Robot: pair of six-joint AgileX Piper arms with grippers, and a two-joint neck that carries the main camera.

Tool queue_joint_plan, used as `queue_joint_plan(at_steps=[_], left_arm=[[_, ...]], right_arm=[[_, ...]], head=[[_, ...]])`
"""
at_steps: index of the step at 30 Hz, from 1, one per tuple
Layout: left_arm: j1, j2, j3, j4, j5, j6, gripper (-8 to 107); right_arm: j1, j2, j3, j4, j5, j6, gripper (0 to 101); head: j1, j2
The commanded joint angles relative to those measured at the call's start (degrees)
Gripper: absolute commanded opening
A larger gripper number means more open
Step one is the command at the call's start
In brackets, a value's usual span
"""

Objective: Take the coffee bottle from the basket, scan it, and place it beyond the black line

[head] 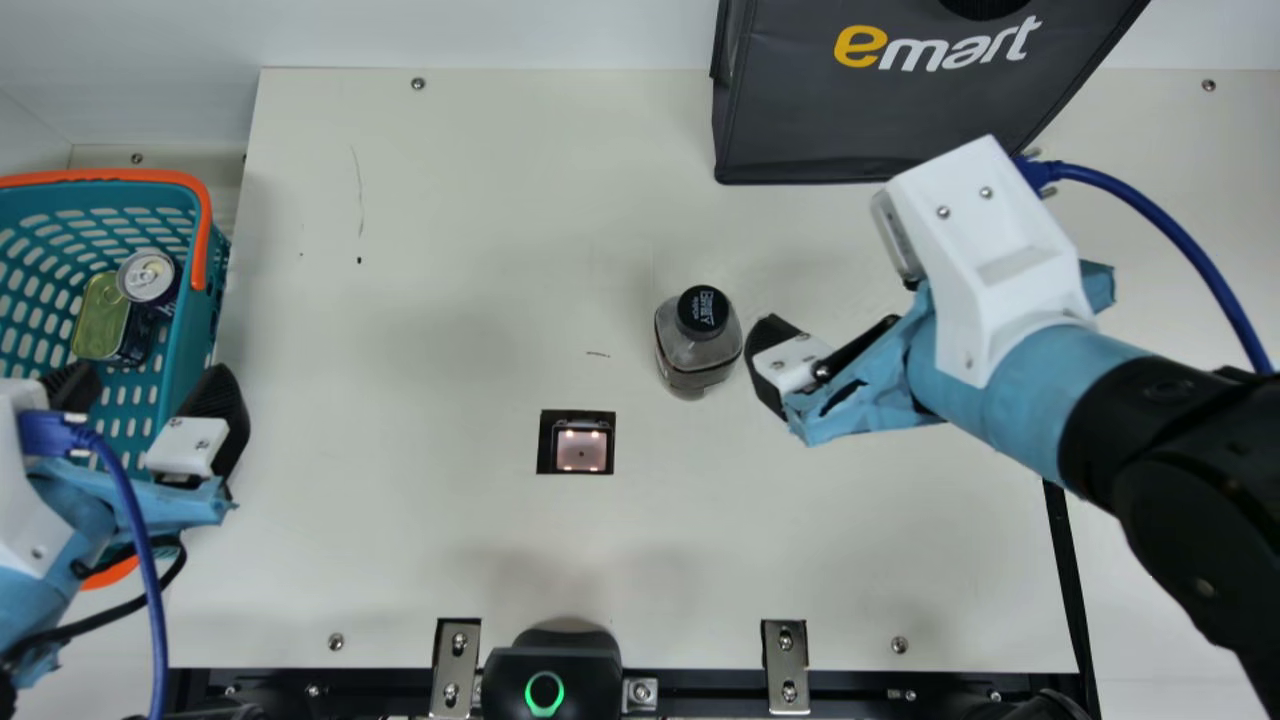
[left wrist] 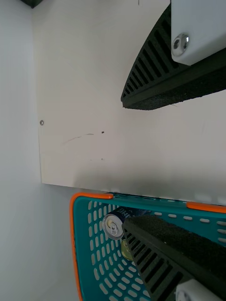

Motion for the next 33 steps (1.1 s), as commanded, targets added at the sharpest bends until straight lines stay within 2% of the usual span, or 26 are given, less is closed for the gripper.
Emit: queue_joint_plan(at_steps=[1, 23, 33], left_arm=[[0.0, 0.0, 0.0, 0.0, 0.0, 0.0, 90], [0.0, 0.0, 0.0, 0.0, 0.0, 0.0, 90], [0.0, 0.0, 0.0, 0.0, 0.0, 0.0, 90]], right_arm=[[0.68, 0.75, -0.07, 0.03, -0.05, 0.12, 91], [8.12, 10.75, -2.72, -1.57, -3.2, 2.85, 91], [9.41, 13.79, -2.09, -2.43, -4.29, 3.48, 91]], head=[[-1.57, 0.09], [-1.57, 0.09], [-1.57, 0.09]])
